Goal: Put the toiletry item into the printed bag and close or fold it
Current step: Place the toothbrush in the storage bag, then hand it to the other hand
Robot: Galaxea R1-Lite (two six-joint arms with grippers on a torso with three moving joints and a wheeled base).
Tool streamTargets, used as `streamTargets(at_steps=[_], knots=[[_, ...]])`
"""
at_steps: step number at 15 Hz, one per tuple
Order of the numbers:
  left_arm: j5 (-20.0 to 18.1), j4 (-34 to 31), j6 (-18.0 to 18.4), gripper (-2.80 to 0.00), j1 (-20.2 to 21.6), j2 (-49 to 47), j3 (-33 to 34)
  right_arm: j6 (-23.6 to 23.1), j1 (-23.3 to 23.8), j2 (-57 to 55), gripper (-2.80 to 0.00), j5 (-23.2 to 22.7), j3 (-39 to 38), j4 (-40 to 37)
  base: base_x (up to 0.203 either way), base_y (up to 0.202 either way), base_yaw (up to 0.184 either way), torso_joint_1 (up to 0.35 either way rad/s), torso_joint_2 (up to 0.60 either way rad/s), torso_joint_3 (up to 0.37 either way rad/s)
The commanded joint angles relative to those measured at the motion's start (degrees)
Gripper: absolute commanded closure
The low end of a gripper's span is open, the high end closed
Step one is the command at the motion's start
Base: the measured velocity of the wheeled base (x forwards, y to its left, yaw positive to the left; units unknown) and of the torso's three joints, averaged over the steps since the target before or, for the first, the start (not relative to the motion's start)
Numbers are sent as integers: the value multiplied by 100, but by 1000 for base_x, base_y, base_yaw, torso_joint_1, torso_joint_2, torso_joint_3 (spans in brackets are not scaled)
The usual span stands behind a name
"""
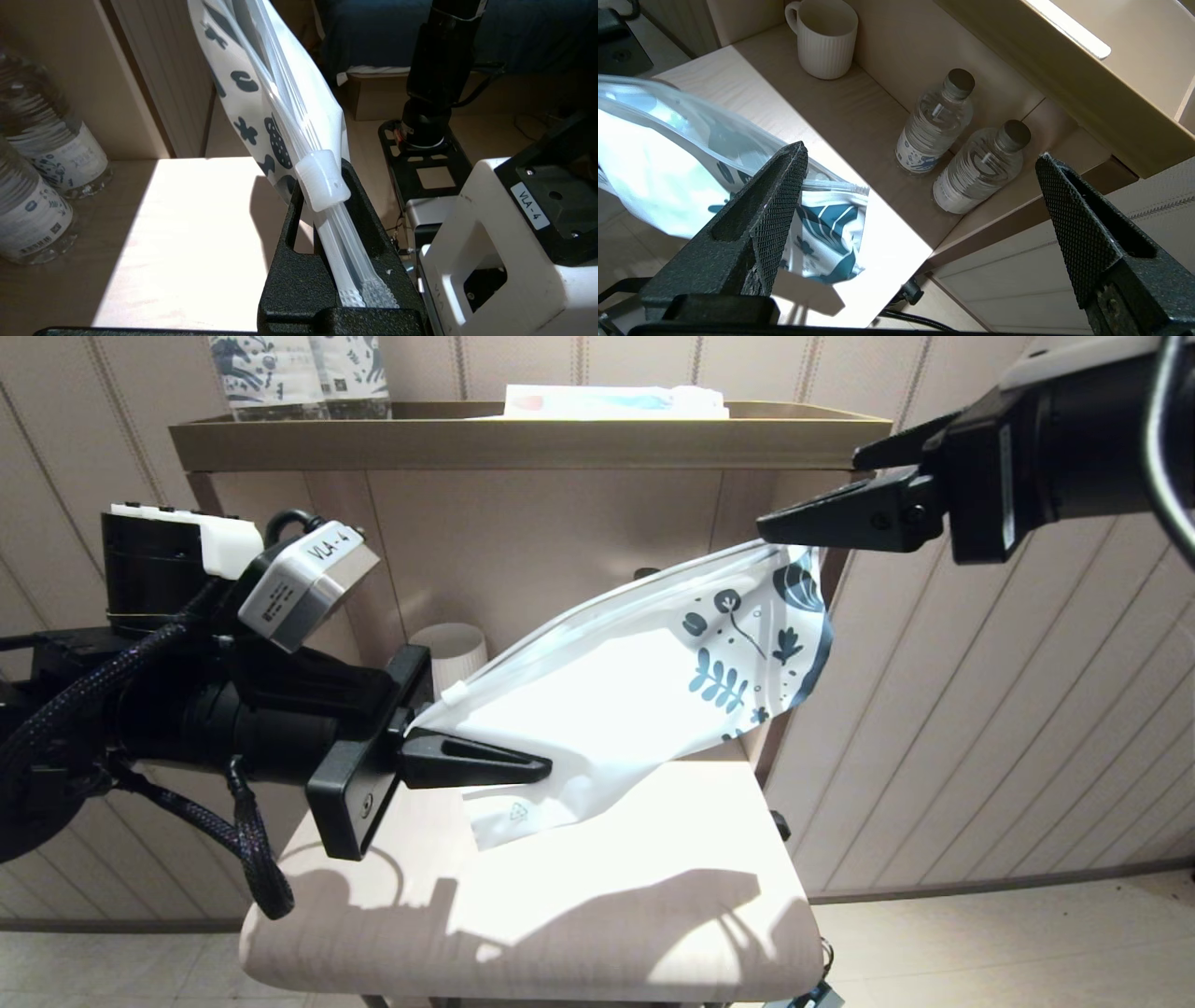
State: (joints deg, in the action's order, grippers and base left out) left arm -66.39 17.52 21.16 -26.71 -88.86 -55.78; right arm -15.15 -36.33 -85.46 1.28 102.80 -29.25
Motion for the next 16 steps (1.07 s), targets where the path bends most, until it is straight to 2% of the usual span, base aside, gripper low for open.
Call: streamTargets(at_steps=[1, 8, 10, 12, 14, 16], knots=[[-41, 15, 11, 0, -10, 53, 24, -48, 27, 142, -280, 21, -144, -20, 0, 0, 0, 0, 0, 0], [-49, 15, 28, 0, -10, 149, 59, -138, 416, 376, -280, 13, -298, -20, 0, 0, 0, 0, 0, 0], [-49, 15, 40, 0, -10, 166, 85, -129, 402, 476, -280, -13, -271, -22, 0, 0, 0, 0, 0, 0], [-60, 6, 29, 0, -20, 220, 113, -98, 286, 590, -280, -76, -267, -57, 0, 0, 0, 0, 0, 0], [-158, -27, -10, 0, -227, 256, 145, -9, -120, 679, -280, -138, -205, -116, 0, 0, 0, 0, 0, 0], [-144, -151, -54, 0, -472, 289, 154, 224, -520, 655, -280, -180, 188, -665, 0, 0, 0, 0, 0, 0]])
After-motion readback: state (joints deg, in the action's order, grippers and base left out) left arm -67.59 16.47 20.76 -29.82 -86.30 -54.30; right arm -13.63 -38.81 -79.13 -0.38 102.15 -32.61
